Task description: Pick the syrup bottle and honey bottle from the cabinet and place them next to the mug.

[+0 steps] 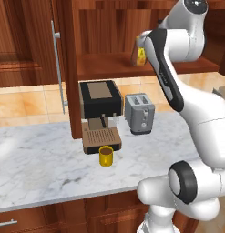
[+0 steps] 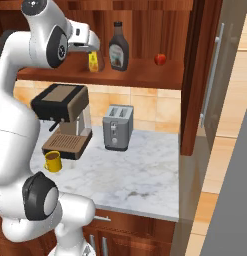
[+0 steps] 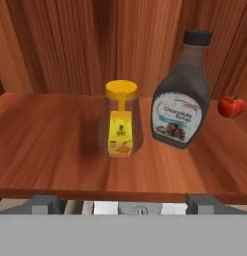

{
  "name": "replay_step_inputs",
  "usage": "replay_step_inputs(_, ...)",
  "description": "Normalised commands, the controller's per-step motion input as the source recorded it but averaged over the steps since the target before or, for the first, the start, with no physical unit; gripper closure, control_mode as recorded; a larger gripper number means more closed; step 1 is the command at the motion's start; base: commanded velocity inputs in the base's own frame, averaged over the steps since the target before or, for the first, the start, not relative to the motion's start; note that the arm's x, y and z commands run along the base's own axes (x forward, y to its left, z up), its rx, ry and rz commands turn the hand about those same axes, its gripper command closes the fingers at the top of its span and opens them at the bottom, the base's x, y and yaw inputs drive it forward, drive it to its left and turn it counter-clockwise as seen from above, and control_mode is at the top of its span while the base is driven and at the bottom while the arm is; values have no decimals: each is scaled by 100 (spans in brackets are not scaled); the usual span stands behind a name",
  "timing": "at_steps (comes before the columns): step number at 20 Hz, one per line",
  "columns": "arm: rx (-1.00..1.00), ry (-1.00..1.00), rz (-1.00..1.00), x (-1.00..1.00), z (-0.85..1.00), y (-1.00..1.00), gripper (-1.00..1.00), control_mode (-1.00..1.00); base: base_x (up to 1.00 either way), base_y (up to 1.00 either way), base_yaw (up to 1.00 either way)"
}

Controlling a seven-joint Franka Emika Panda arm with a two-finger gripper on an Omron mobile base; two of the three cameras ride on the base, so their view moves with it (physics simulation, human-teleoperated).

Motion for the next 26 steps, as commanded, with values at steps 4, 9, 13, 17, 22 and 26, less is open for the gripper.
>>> replay_step_inputs(4, 2, -13, 0, 48, 0, 1, -100, -100, 0, 0, 0)
replay_step_inputs(9, 4, -9, 0, 40, -9, 0, -100, -100, 0, 0, 0)
replay_step_inputs(13, 3, -2, 0, 18, -10, 0, -100, -100, 0, 0, 0)
replay_step_inputs(17, 0, 3, 0, 0, 0, 0, -100, -100, 0, 0, 0)
replay_step_inputs(22, 0, 0, 0, 9, 0, 0, -100, -100, 0, 0, 0)
replay_step_inputs(26, 0, 0, 0, 24, -4, 0, -100, -100, 0, 0, 0)
